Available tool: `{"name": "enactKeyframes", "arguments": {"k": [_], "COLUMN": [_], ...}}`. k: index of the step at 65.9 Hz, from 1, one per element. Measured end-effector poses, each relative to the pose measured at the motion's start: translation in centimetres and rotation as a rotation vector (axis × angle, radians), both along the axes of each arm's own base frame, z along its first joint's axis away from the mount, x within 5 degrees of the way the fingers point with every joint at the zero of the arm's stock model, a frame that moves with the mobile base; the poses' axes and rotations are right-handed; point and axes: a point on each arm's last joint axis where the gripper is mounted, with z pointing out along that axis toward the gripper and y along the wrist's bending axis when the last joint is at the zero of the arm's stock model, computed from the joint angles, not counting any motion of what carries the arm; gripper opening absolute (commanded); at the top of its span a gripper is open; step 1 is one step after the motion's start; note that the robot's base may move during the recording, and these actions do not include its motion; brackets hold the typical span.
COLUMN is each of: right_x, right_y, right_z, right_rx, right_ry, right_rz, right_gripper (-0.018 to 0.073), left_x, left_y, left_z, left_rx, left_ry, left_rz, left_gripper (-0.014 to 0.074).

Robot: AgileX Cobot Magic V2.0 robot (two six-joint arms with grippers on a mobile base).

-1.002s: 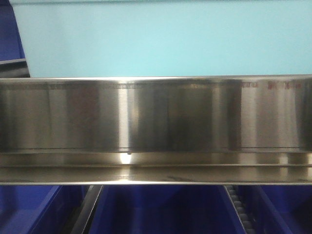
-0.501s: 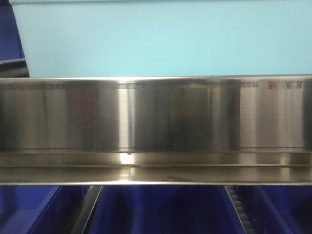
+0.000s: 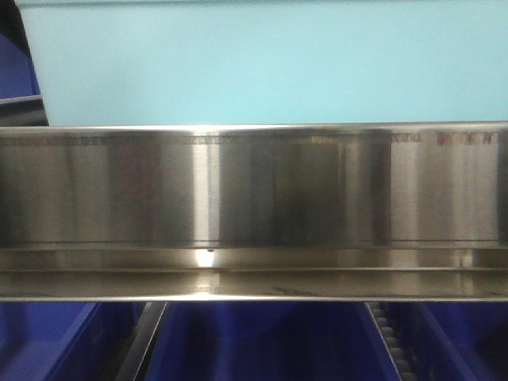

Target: Move two blue bins to right shelf middle

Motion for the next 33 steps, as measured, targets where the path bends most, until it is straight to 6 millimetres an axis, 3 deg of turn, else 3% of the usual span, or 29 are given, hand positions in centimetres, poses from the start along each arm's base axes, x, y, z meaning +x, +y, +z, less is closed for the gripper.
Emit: {"name": "enactKeyframes", "arguments": {"k": [7, 15, 25, 27, 33], "right_x": [0.3, 0.6, 0.7, 0.7, 0.7], "right_y": [0.1, 0.2, 0.4, 0.4, 0.5], "right_z": [-0.5, -0.9, -1.2, -1.2, -1.1], "right_rx": [-0.005, -0.011, -0.008, -0.002, 0.021], "right_ry": [0.014, 0.028, 0.041, 0.043, 0.045], "right_rz": [0.0, 0.0, 0.0, 0.0, -0.013], "right_gripper": [0.0494, 0.0291, -0.0125, -0.0165, -0.0153], "left_x": [0.2, 0.3, 0.2, 0.2, 0.2], "left_y": [-0.1, -0.2, -0.3, -0.3, -0.3], "left_z": [-0.5, -0.6, -0.6, -0.6, -0.7], "left_rx": [0.01, 0.011, -0.004, -0.005, 0.0], "left_ry": [0.016, 0.021, 0.031, 0.031, 0.035], "left_rz": [-0.002, -0.003, -0.003, -0.003, 0.0], "left_gripper": [0.0423, 0.0237, -0.0113, -0.011, -0.0111]}}
